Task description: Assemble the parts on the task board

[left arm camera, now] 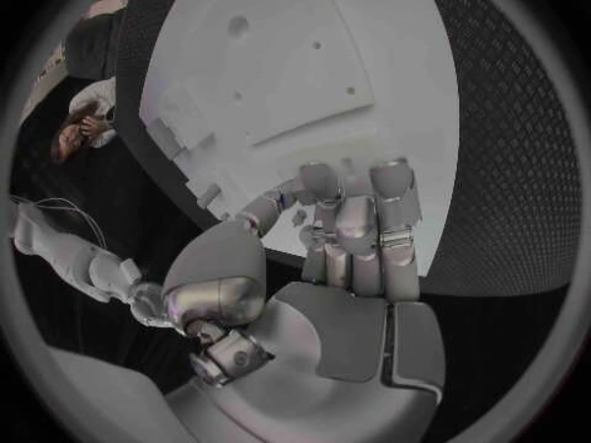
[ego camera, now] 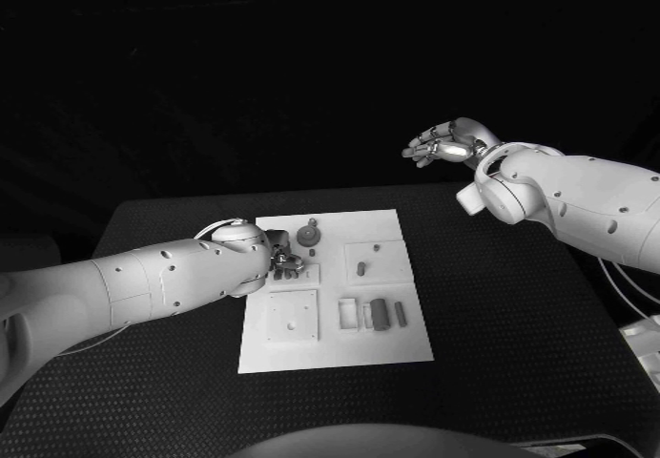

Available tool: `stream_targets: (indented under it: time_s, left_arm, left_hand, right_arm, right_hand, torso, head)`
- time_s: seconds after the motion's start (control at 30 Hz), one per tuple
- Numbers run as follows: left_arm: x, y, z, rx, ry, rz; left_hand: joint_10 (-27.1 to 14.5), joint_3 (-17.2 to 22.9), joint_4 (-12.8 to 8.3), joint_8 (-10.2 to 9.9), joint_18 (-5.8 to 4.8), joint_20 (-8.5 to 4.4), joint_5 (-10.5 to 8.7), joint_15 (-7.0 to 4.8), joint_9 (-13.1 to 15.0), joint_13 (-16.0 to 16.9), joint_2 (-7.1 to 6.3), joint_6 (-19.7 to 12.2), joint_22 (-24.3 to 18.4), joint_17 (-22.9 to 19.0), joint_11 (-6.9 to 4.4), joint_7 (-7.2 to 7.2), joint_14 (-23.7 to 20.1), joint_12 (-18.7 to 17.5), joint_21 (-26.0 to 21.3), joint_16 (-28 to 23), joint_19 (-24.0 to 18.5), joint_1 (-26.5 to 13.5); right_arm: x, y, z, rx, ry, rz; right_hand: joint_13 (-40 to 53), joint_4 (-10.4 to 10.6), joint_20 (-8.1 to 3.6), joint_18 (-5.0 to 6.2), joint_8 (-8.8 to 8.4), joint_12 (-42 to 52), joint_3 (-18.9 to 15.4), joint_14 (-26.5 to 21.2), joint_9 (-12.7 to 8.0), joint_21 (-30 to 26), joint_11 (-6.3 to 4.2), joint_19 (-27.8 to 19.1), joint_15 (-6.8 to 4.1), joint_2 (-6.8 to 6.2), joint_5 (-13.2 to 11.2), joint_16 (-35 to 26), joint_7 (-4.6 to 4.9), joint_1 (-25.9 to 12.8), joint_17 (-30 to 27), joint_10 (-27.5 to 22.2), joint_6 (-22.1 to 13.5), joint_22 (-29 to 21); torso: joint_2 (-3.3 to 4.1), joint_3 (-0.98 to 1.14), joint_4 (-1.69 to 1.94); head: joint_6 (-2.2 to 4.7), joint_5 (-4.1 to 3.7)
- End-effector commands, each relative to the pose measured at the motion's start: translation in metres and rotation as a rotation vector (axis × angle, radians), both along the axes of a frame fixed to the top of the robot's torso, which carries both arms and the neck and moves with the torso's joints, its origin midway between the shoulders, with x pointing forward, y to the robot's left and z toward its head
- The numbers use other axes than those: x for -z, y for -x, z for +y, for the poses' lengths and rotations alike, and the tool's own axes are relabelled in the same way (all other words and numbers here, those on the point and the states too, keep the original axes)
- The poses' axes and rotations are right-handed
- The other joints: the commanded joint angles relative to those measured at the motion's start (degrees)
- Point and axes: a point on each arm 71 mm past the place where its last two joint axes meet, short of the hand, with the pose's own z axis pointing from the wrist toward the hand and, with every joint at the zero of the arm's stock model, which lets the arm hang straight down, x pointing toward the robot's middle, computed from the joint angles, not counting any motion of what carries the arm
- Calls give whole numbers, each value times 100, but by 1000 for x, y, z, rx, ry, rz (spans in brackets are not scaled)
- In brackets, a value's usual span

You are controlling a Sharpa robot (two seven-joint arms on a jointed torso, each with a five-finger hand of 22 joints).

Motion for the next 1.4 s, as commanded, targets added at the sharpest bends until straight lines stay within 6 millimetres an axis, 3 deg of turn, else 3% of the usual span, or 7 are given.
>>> stream_targets:
  time_s: [0.03,0.2,0.97,1.4]
  left_arm:
    - [6,3,2,-13,-7,22]
    - [6,3,3,-14,-5,21]
    - [6,3,5,-29,18,16]
    - [7,4,7,-29,17,20]
  left_hand:
    - [-173,-20,4,-12,79,-173,6,-125,-11,-9,-38,149,100,-12,-120,-120,83,23,-35,26,88,37]
    - [-175,8,-106,-10,81,-175,124,-128,-9,-22,14,157,108,-28,-123,-123,80,44,-33,44,92,159]
    - [-183,-23,-120,-19,80,-173,142,-125,-13,-39,-73,151,105,-48,-120,-119,74,54,-39,51,93,162]
    - [-193,-101,19,-31,80,-173,45,-124,-20,-74,-261,146,99,-81,-118,-117,67,67,-59,59,98,47]
  right_arm:
    - [0,0,1,-18,-4,0]
    - [0,1,1,-18,-4,1]
    - [1,1,1,-18,-4,3]
    - [1,1,1,-19,-4,5]
  right_hand:
    - [-10,-3,-5,-72,18,-18,-36,-37,-7,-32,27,-49,-2,-11,2,-27,295,62,8,-27,-38,7]
    - [-16,0,-4,-75,19,-17,-38,-42,-10,-39,27,-56,1,-11,2,-34,296,62,12,-27,-39,10]
    - [-36,13,-3,-80,22,-11,-43,-52,-19,-56,27,-68,7,-9,2,-52,297,65,29,-26,-41,23]
    - [-50,11,-4,-83,23,-7,-49,-62,-26,-68,27,-79,11,-21,2,-66,297,75,39,-26,-45,33]
  torso:
    - [0,-2,-1]
    - [1,1,-2]
    - [1,3,-2]
    - [0,2,-2]
  head:
    - [2,-1]
    - [5,1]
    - [2,-6]
    - [2,-5]
